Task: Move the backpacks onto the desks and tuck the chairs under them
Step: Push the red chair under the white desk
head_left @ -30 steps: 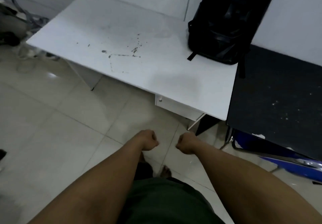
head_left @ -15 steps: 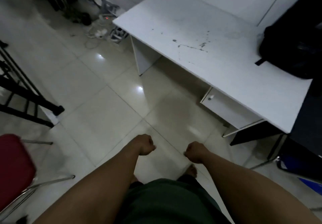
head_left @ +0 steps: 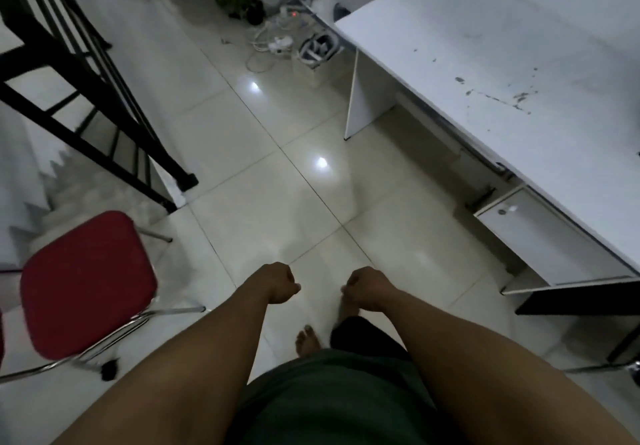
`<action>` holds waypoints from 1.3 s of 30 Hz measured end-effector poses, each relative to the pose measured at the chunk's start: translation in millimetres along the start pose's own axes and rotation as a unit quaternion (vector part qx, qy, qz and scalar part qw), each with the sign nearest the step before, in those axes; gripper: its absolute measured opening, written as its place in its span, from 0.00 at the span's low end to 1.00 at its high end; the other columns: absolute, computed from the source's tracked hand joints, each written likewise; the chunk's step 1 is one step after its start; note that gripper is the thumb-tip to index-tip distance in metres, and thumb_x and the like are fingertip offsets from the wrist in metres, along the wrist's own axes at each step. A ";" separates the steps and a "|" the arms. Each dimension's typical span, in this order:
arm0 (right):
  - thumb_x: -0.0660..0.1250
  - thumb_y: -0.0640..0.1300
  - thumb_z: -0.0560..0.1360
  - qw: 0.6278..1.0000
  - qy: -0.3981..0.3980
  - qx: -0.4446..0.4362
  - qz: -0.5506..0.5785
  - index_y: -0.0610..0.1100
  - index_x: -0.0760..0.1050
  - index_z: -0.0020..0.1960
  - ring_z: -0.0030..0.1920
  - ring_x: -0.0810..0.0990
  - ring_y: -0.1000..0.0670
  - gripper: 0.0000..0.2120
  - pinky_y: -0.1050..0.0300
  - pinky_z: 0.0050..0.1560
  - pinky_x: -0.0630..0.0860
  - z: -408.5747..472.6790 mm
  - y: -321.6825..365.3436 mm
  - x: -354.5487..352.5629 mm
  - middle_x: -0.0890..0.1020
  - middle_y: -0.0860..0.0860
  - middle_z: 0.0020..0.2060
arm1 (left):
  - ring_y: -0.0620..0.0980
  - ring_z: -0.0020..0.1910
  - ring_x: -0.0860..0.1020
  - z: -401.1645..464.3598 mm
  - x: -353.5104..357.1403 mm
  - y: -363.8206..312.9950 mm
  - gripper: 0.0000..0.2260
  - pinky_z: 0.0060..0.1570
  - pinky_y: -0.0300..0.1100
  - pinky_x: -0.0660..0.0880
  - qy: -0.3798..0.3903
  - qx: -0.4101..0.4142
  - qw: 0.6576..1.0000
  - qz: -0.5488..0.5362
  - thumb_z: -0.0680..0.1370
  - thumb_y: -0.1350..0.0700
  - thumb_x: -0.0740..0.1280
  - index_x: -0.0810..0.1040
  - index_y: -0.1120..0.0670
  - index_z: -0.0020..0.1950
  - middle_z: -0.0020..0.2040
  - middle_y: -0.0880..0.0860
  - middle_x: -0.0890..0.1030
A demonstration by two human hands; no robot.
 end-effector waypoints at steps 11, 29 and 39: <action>0.61 0.51 0.81 0.996 0.025 -0.008 -0.081 0.35 0.77 0.61 0.58 0.78 0.42 0.20 0.57 0.50 0.72 52.3 54.7 -20.5 0.79 0.41 0.60 | 0.49 0.54 0.77 26.6 -86.7 39.1 0.14 0.47 0.38 0.72 -0.076 0.010 0.986 -0.149 0.78 0.44 0.67 0.79 0.51 0.59 0.56 0.52 0.80; 0.64 0.48 0.78 0.998 -0.021 0.061 -0.009 0.37 0.80 0.52 0.55 0.80 0.44 0.14 0.61 0.41 0.69 46.6 170.1 57.3 0.82 0.44 0.50 | 0.53 0.63 0.74 39.1 -98.0 252.6 0.18 0.60 0.43 0.72 -0.013 -0.006 0.998 -0.065 0.81 0.46 0.63 0.76 0.56 0.64 0.66 0.55 0.75; 0.64 0.50 0.80 0.998 -0.045 0.026 0.042 0.39 0.79 0.59 0.58 0.79 0.44 0.16 0.55 0.57 0.76 20.9 262.3 130.0 0.82 0.43 0.56 | 0.53 0.63 0.74 26.9 -97.6 309.6 0.19 0.58 0.40 0.71 0.004 0.029 0.999 -0.033 0.81 0.47 0.62 0.77 0.59 0.65 0.66 0.56 0.76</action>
Point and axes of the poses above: each hand's wrist, its own z-axis towards the middle knuckle, its own x-axis out of the palm, y = z × x, the point moved 10 cm from there along z, towards the middle knuckle
